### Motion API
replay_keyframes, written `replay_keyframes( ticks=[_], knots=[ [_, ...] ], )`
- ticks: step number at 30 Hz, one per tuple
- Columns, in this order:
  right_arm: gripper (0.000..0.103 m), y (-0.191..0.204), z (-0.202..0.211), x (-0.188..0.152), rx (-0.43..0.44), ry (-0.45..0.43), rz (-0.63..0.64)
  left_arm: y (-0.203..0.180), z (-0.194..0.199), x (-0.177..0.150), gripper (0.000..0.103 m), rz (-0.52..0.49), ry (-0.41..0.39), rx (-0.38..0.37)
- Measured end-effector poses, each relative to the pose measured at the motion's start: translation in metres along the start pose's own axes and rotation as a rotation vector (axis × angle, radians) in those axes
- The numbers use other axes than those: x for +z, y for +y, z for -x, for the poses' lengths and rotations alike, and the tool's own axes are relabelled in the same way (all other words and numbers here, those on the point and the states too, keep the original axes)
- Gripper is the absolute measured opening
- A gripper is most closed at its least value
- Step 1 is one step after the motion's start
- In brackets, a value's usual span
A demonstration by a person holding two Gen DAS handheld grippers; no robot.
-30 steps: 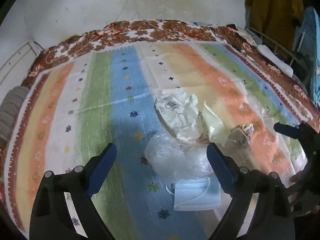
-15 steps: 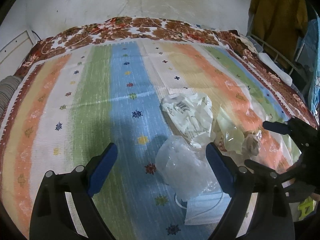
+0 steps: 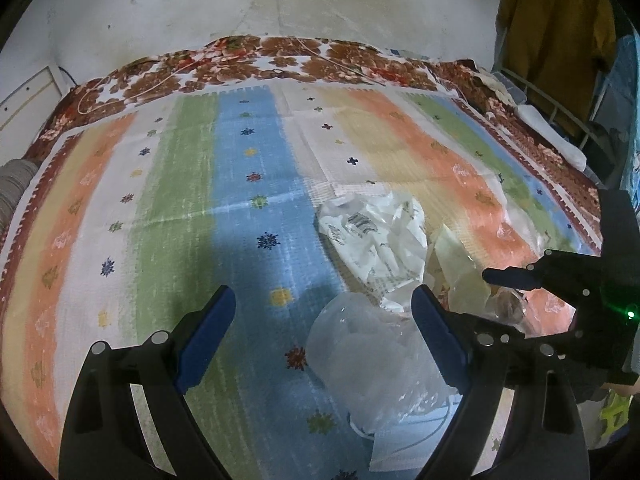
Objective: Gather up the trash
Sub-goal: 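Grasp the white printed bag with the left tool while the right tool grasps the cream wrapper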
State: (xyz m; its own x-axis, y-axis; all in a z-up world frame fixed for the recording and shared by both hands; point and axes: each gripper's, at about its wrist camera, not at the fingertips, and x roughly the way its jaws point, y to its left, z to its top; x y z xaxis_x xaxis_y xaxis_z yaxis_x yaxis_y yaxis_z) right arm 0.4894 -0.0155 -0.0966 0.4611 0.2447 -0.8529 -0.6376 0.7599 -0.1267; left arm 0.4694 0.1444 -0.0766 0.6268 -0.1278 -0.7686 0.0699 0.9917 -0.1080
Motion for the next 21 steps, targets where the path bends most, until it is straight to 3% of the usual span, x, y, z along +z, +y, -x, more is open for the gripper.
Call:
replay_keyframes(
  ticks=[3,4,5,21],
  knots=[
    [0.03,-0.004,0.001,0.002,0.012,-0.009,-0.015,-0.005,-0.006,0.002,0.087,-0.007,0.005,0.014],
    [0.017,-0.006,0.001,0.003,0.01,-0.008,-0.019,-0.007,-0.007,0.003,0.087,-0.013,0.006,0.019],
    [0.015,-0.008,0.0,0.003,0.004,-0.003,-0.023,-0.009,-0.009,0.003,0.086,-0.017,0.007,0.02],
    [0.009,-0.061,0.005,-0.007,0.071,-0.034,-0.207,-0.044,-0.034,0.015,0.085,-0.04,0.05,0.073]
  ],
)
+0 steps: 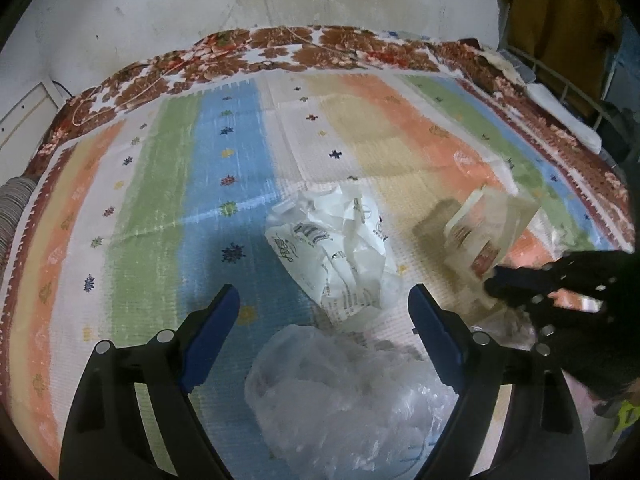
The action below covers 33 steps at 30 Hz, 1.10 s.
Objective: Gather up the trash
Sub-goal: 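Grasp the white printed bag with the left tool while the right tool grasps the cream wrapper, then lift the white bag and cream wrapper off the blanket with both tools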
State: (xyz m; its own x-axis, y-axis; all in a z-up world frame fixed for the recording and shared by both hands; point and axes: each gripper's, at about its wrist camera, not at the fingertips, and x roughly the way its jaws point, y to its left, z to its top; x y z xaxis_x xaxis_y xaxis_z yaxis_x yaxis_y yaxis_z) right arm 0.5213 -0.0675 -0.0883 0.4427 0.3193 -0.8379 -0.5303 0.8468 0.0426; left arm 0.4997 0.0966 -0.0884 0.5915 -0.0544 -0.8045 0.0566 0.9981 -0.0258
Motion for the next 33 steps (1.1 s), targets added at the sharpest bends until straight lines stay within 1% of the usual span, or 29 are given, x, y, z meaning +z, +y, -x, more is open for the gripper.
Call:
replay_keyframes(
  ticks=[2,5,6,7,9,11,13,14,16,17,19,20,21,22,24,28,30,31,32,33],
  knots=[
    [0.008,-0.005,0.004,0.0,0.008,-0.009,-0.015,-0.002,-0.007,-0.001,0.084,0.002,0.016,0.013],
    [0.008,-0.011,0.008,0.0,0.009,-0.016,-0.026,-0.004,-0.017,0.001,0.08,0.021,0.042,0.039],
    [0.007,-0.013,0.009,0.0,0.011,-0.019,-0.032,-0.005,-0.02,0.001,0.075,0.022,0.048,0.048],
    [0.007,-0.015,0.009,0.0,0.014,-0.02,-0.037,-0.006,-0.021,0.001,0.067,0.018,0.047,0.051],
    [0.007,-0.017,0.012,0.0,0.017,-0.026,-0.044,-0.013,-0.025,0.0,0.065,-0.009,0.041,0.037],
    [0.007,-0.018,0.016,0.0,0.017,-0.03,-0.044,-0.018,-0.032,0.0,0.065,-0.017,0.052,0.017],
    [0.007,-0.02,0.019,0.0,0.008,-0.037,-0.043,-0.022,-0.036,0.0,0.065,-0.009,0.056,0.011],
    [0.006,-0.022,0.02,-0.001,0.01,-0.037,-0.052,-0.025,-0.039,0.001,0.065,-0.017,0.061,0.023],
    [0.006,-0.025,0.02,-0.002,0.015,-0.034,-0.063,-0.028,-0.044,0.0,0.054,-0.026,0.078,0.045],
    [0.006,-0.026,0.019,-0.002,0.015,-0.033,-0.065,-0.03,-0.045,0.0,0.05,-0.029,0.085,0.041],
    [0.006,-0.026,0.019,-0.002,0.016,-0.033,-0.065,-0.032,-0.047,-0.001,0.035,-0.04,0.094,0.04],
    [0.006,-0.026,0.019,-0.003,0.018,-0.033,-0.067,-0.032,-0.048,-0.002,0.03,-0.044,0.098,0.055],
    [0.006,-0.026,0.019,-0.003,0.019,-0.033,-0.068,-0.029,-0.048,-0.002,0.018,-0.037,0.097,0.064],
    [0.006,-0.026,0.018,-0.003,0.02,-0.034,-0.067,-0.026,-0.047,-0.002,0.014,-0.022,0.091,0.065],
    [0.006,-0.025,0.019,-0.003,0.019,-0.035,-0.061,-0.018,-0.042,-0.001,0.013,0.016,0.069,0.049],
    [0.006,-0.023,0.02,-0.001,0.018,-0.039,-0.06,-0.01,-0.025,0.003,0.012,0.048,0.016,0.027],
    [0.006,-0.022,0.024,0.001,0.016,-0.044,-0.058,-0.006,-0.016,0.007,0.01,0.067,-0.005,0.0],
    [0.006,-0.022,0.025,0.001,0.017,-0.046,-0.057,-0.004,-0.012,0.009,0.008,0.083,-0.009,-0.024],
    [0.006,-0.021,0.029,0.002,0.017,-0.05,-0.057,-0.001,-0.004,0.011,0.008,0.103,-0.02,-0.052],
    [0.006,-0.02,0.031,0.003,0.017,-0.054,-0.056,0.001,0.0,0.013,0.007,0.114,-0.027,-0.058]
  ],
)
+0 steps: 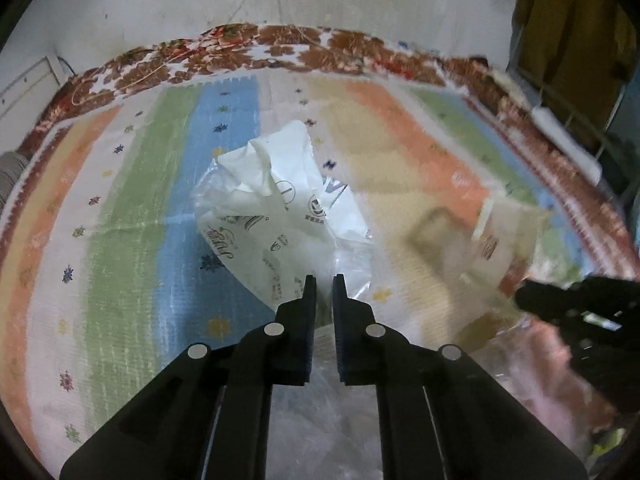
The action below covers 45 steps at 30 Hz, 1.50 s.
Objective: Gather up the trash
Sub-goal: 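Lift the white bag and cream wrapper off the blanket with both tools, then carry both wrappers down over the bin and open both tools to drop them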
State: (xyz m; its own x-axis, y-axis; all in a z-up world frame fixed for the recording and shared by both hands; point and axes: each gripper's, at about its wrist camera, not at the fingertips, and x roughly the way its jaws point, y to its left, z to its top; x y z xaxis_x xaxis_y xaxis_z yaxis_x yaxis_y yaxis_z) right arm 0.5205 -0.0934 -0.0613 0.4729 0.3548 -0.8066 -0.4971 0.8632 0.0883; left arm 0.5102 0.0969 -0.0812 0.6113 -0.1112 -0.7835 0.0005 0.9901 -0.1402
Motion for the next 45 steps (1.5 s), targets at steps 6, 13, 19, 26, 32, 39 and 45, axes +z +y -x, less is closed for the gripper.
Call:
replay_keyframes(
  ticks=[6,13,19,26,32,39,45],
  knots=[
    [0.006,0.004,0.015,0.001,-0.001,0.004,0.009,-0.005,0.022,0.004,0.007,0.016,-0.009,-0.015],
    [0.006,0.01,0.044,-0.007,-0.016,-0.005,0.02,-0.019,0.044,-0.009,0.007,-0.021,0.02,-0.003],
    [0.006,0.018,0.072,-0.016,-0.009,-0.023,0.017,-0.028,0.078,-0.012,0.007,-0.035,0.017,-0.003],
    [0.006,0.028,0.097,-0.022,0.017,-0.049,-0.002,-0.017,0.107,-0.026,0.006,0.014,0.015,0.003],
    [0.006,0.047,0.116,-0.032,0.001,-0.06,0.052,-0.015,0.127,-0.041,0.006,0.045,0.014,-0.009],
    [0.006,0.062,0.142,-0.04,0.018,-0.074,0.066,-0.022,0.159,-0.057,0.006,0.044,-0.003,-0.026],
    [0.006,0.066,0.17,-0.053,0.077,-0.081,0.044,-0.022,0.184,-0.075,0.006,0.064,-0.005,-0.045]
  ],
)
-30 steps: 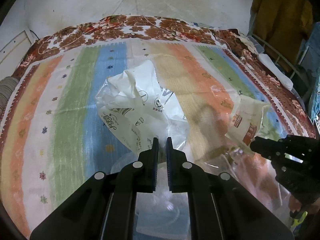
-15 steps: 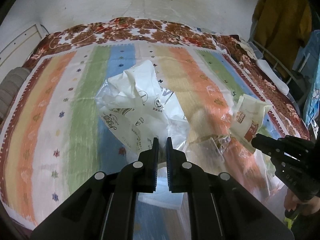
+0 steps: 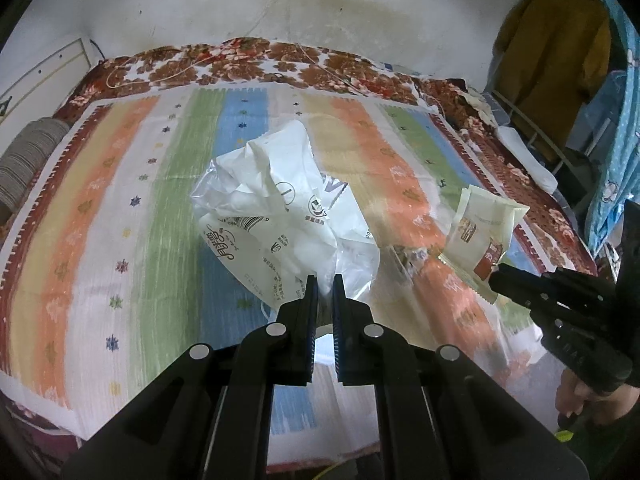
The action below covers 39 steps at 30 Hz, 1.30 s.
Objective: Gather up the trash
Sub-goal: 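Carry both wrappers down over the bin and open both tools to drop them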
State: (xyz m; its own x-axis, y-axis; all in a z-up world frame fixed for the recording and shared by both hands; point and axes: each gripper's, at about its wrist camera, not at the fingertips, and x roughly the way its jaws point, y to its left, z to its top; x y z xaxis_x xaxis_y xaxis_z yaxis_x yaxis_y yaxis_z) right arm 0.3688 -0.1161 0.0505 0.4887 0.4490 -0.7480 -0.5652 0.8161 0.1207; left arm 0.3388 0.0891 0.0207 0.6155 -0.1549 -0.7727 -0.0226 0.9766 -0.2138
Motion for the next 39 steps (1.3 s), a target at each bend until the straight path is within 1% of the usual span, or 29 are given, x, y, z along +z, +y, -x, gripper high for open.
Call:
replay_keyframes(
  ticks=[3,6,11,13,17,20,24,28,35,39],
  knots=[
    [0.006,0.007,0.017,-0.005,0.016,-0.013,0.003,-0.005,0.015,-0.008,0.006,-0.006,-0.006,-0.019],
    [0.006,0.015,0.029,-0.009,0.025,-0.016,0.006,-0.007,0.029,-0.019,0.006,0.011,-0.005,-0.045],
    [0.006,0.025,0.05,-0.019,0.011,-0.018,-0.005,-0.012,0.057,-0.035,0.006,0.038,-0.048,-0.039],
    [0.006,0.03,0.06,-0.025,0.042,-0.018,-0.008,-0.018,0.065,-0.044,0.006,0.039,-0.058,-0.042],
    [0.006,0.044,0.072,-0.04,0.06,0.002,0.026,-0.037,0.074,-0.063,0.006,-0.008,-0.046,-0.051],
    [0.006,0.052,0.081,-0.049,0.07,0.006,0.044,-0.043,0.081,-0.07,0.006,-0.033,-0.048,-0.056],
    [0.006,0.056,0.094,-0.06,0.095,0.001,0.04,-0.046,0.088,-0.08,0.006,-0.037,-0.041,-0.083],
    [0.006,0.059,0.105,-0.07,0.131,0.003,0.007,-0.044,0.095,-0.088,0.006,-0.017,-0.032,-0.123],
    [0.006,0.061,0.122,-0.079,0.149,-0.014,0.006,-0.038,0.1,-0.102,0.006,0.024,-0.007,-0.167],
    [0.006,0.063,0.125,-0.09,0.179,0.003,-0.015,-0.038,0.103,-0.112,0.006,0.04,0.013,-0.203]
  ],
)
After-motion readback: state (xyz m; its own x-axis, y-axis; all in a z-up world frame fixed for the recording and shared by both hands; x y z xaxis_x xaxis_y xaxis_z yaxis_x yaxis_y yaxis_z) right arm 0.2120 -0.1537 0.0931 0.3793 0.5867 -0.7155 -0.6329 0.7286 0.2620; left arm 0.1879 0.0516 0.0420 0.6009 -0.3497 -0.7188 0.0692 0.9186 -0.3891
